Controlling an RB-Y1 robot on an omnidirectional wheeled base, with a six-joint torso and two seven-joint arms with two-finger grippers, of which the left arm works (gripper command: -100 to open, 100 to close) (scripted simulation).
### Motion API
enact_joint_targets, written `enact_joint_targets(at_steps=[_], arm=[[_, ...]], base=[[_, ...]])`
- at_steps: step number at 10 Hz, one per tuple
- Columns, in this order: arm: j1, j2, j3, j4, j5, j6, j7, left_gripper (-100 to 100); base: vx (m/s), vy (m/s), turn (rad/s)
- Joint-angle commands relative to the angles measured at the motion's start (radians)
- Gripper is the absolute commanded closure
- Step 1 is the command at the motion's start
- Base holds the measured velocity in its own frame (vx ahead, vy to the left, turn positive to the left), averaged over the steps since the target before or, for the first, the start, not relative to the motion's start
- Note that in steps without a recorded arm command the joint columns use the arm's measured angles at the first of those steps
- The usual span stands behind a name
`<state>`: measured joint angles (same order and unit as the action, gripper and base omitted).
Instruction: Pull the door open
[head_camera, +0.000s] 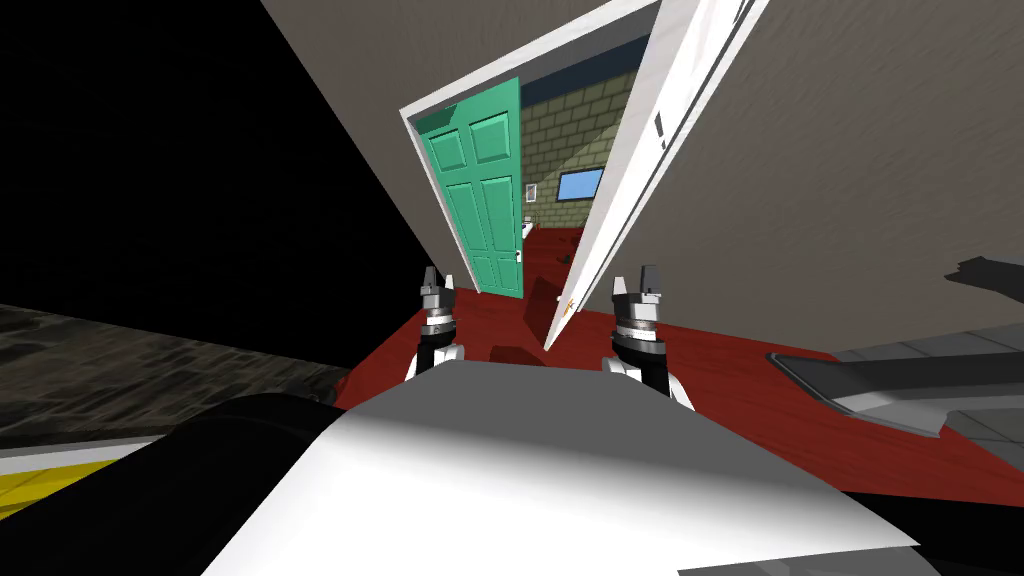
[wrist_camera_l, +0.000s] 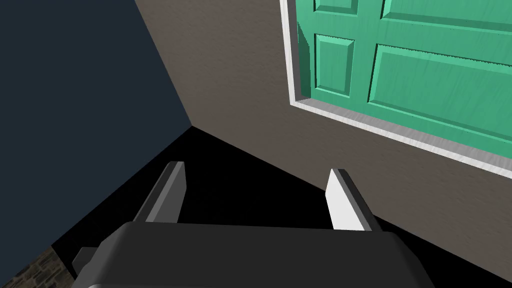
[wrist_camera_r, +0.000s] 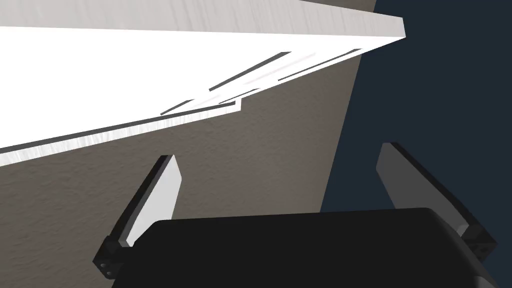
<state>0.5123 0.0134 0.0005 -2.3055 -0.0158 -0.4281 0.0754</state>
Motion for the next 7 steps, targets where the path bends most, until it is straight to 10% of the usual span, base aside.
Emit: enact_joint_targets(at_steps=[1, 7], arm=[[-0.012, 0.01, -0.005, 0.036, 0.007, -0.008, -0.007, -100], [-0.053, 0.036, -0.02, 0.159, 0.031, -0.036, -0.032, -100]], base=[[0.006, -0.005, -0.018], [0.15, 0.07, -0.033]])
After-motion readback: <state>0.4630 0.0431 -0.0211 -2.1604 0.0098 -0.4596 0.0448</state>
